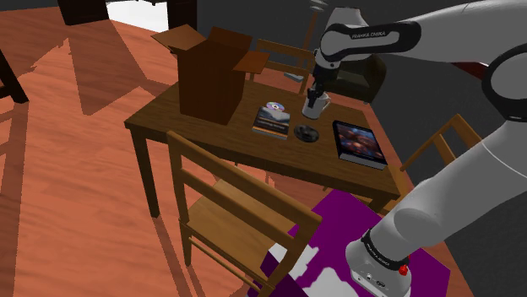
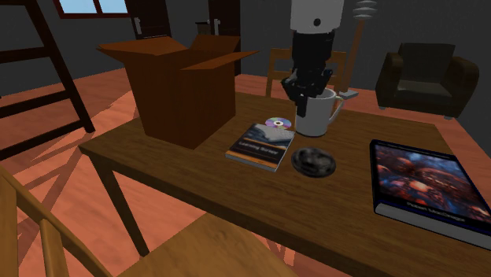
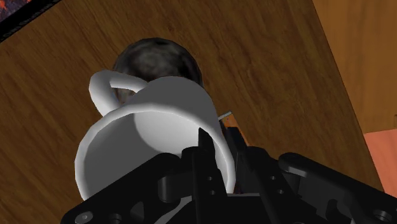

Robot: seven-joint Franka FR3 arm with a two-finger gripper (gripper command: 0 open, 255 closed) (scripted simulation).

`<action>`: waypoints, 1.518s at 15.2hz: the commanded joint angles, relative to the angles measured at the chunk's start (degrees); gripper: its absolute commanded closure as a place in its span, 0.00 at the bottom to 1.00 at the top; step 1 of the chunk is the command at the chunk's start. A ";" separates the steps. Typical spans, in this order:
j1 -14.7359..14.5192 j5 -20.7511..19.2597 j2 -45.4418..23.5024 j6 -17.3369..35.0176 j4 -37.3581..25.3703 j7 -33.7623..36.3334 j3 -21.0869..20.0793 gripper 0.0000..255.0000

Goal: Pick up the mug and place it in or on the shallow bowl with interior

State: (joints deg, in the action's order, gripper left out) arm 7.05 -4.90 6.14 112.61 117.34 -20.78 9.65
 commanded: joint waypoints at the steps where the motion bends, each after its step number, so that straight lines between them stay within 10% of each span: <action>1: 1.19 -0.08 -0.01 -0.11 -0.33 -2.73 1.48 1.00; 23: 2.59 0.49 -5.00 13.10 7.79 -5.39 3.36 1.00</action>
State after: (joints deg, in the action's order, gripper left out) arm 9.64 -4.43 1.22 125.55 125.10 -26.16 13.01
